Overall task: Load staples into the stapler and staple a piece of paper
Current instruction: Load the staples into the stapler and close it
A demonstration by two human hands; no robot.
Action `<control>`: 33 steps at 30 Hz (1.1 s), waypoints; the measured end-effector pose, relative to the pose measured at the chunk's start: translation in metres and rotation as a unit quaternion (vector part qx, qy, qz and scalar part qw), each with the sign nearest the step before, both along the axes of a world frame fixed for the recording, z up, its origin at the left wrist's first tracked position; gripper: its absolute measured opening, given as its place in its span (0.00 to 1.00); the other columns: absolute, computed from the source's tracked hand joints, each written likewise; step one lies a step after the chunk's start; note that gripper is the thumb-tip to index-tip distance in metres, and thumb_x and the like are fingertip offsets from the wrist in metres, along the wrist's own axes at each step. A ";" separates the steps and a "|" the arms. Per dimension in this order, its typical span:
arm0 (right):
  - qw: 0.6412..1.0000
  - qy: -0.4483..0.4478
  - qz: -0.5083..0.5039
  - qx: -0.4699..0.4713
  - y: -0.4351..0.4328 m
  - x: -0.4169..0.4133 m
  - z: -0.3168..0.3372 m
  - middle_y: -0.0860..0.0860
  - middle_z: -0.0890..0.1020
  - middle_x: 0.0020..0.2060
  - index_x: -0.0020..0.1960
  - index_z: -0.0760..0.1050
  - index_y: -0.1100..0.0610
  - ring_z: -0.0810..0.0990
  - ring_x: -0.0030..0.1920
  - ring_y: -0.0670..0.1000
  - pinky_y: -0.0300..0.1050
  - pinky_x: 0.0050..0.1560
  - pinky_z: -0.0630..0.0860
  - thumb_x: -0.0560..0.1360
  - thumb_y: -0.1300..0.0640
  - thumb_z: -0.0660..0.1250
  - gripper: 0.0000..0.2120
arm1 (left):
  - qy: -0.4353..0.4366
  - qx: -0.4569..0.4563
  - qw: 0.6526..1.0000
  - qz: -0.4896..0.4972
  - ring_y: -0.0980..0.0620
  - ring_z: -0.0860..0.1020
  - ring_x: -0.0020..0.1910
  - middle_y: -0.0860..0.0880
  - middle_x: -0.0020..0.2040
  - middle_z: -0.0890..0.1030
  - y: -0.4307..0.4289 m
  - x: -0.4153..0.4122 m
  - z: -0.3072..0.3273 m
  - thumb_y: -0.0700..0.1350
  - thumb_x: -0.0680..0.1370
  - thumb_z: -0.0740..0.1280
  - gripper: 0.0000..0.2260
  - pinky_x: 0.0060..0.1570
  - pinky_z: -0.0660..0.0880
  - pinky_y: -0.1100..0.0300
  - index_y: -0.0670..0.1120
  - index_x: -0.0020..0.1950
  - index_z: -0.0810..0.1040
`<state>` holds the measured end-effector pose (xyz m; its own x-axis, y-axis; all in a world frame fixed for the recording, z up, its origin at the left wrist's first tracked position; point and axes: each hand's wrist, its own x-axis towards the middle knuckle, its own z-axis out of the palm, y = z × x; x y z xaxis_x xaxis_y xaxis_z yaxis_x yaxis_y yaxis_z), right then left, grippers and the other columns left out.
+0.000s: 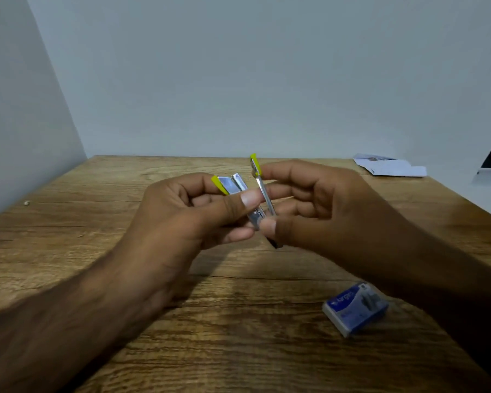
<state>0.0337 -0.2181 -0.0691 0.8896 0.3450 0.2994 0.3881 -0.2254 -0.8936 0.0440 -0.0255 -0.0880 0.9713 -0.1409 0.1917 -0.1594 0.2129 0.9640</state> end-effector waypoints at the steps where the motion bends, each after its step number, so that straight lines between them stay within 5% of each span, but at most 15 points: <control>1: 0.999 -0.021 -0.006 -0.037 0.003 -0.001 -0.004 0.49 0.87 0.55 0.72 0.73 0.52 0.88 0.48 0.49 0.43 0.46 0.85 0.72 0.63 0.75 0.30 | 0.010 -0.001 1.000 -0.005 0.39 0.87 0.46 0.36 0.47 0.88 0.000 0.000 -0.002 0.43 0.66 0.79 0.15 0.39 0.83 0.60 0.36 0.49 0.85; 5: 0.975 -0.123 -0.069 -0.174 0.008 -0.001 -0.013 0.43 0.86 0.53 0.74 0.68 0.49 0.87 0.47 0.42 0.48 0.43 0.85 0.73 0.57 0.74 0.31 | 0.036 0.001 0.999 -0.030 0.41 0.87 0.43 0.33 0.46 0.87 -0.003 -0.001 -0.010 0.41 0.67 0.79 0.17 0.41 0.84 0.58 0.33 0.51 0.82; 9: 0.944 -0.204 -0.067 -0.249 0.010 -0.002 -0.014 0.45 0.83 0.36 0.57 0.74 0.52 0.80 0.33 0.44 0.38 0.31 0.75 0.75 0.55 0.70 0.12 | 0.036 0.041 0.998 -0.023 0.44 0.87 0.41 0.33 0.45 0.87 -0.003 -0.001 -0.012 0.42 0.66 0.80 0.17 0.40 0.83 0.59 0.35 0.50 0.84; 12: 0.939 -0.213 -0.070 -0.260 0.012 -0.003 -0.013 0.45 0.77 0.31 0.53 0.73 0.52 0.75 0.30 0.46 0.37 0.28 0.68 0.75 0.57 0.70 0.09 | 0.035 0.050 0.998 -0.030 0.39 0.87 0.45 0.34 0.46 0.87 -0.003 -0.001 -0.012 0.42 0.68 0.79 0.15 0.44 0.85 0.52 0.36 0.50 0.85; 19: 0.943 -0.215 -0.067 -0.247 0.010 -0.002 -0.008 0.47 0.82 0.35 0.57 0.75 0.52 0.79 0.33 0.48 0.40 0.31 0.72 0.76 0.56 0.67 0.10 | 0.018 0.063 0.997 -0.032 0.44 0.88 0.43 0.37 0.45 0.88 -0.002 -0.001 -0.008 0.43 0.69 0.78 0.15 0.44 0.85 0.52 0.37 0.51 0.85; 24: 0.945 -0.204 -0.076 -0.245 0.009 -0.004 -0.007 0.46 0.82 0.36 0.67 0.74 0.49 0.79 0.34 0.47 0.43 0.34 0.75 0.74 0.53 0.65 0.21 | 0.012 0.065 0.997 -0.034 0.46 0.88 0.40 0.37 0.44 0.88 -0.003 -0.001 -0.009 0.44 0.68 0.78 0.15 0.41 0.85 0.56 0.37 0.51 0.85; 29: 0.944 -0.213 -0.058 -0.244 0.008 -0.004 -0.007 0.52 0.80 0.34 0.54 0.76 0.56 0.76 0.33 0.52 0.46 0.32 0.72 0.73 0.57 0.65 0.11 | 0.004 0.069 0.997 -0.042 0.48 0.88 0.38 0.38 0.42 0.88 -0.003 -0.001 -0.011 0.44 0.67 0.78 0.14 0.37 0.83 0.60 0.39 0.48 0.85; 33: 0.945 -0.206 -0.065 -0.244 0.008 -0.004 -0.007 0.51 0.84 0.38 0.62 0.75 0.54 0.80 0.35 0.51 0.50 0.35 0.77 0.73 0.55 0.65 0.18 | -0.007 0.078 0.996 -0.039 0.48 0.88 0.38 0.39 0.42 0.88 -0.002 -0.001 -0.010 0.45 0.67 0.78 0.15 0.34 0.81 0.62 0.38 0.49 0.85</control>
